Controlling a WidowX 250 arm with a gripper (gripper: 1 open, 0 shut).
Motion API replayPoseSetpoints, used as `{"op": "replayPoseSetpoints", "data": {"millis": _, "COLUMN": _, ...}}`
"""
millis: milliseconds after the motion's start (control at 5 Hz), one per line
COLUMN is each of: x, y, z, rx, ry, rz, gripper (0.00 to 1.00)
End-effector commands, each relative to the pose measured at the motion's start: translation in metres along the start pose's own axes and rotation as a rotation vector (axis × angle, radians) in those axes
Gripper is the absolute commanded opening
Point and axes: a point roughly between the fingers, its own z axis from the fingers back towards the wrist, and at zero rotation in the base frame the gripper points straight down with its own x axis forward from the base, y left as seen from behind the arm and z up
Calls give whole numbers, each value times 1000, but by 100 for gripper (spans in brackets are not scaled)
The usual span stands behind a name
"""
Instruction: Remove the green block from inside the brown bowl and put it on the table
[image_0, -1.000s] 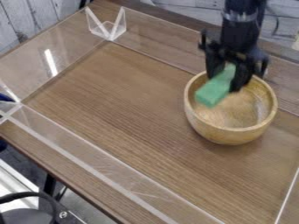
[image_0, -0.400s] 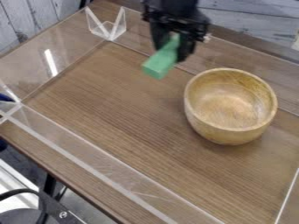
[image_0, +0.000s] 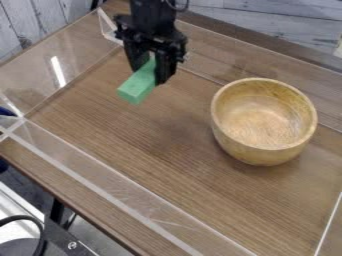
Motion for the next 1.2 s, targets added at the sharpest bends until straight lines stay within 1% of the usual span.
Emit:
{"op": "replayPoseSetpoints", "data": {"millis": 0, "x": -7, "y": -1, "z": 5, "rx": 13, "ry": -30, "rz": -29, "gripper": 0}}
{"op": "replayPoseSetpoints", "data": {"millis": 400, "x": -14, "y": -6, "z": -27, "rx": 1, "ry": 51, "rz": -41, "gripper": 0}}
{"op": "replayPoseSetpoints", "data": {"millis": 600, "x": -14, "y": -12, "z": -43, "rx": -7, "ry": 85, "rz": -52, "gripper": 0}}
{"op": "replayPoseSetpoints", "data": {"millis": 800, "x": -14, "y": -18, "z": -53, "rx": -13, "ry": 103, "rz": -65, "gripper": 0}}
{"op": "replayPoseSetpoints", "data": {"millis": 1000, "x": -12, "y": -20, "z": -56, "rx": -16, "ry": 107, "rz": -66, "gripper": 0}}
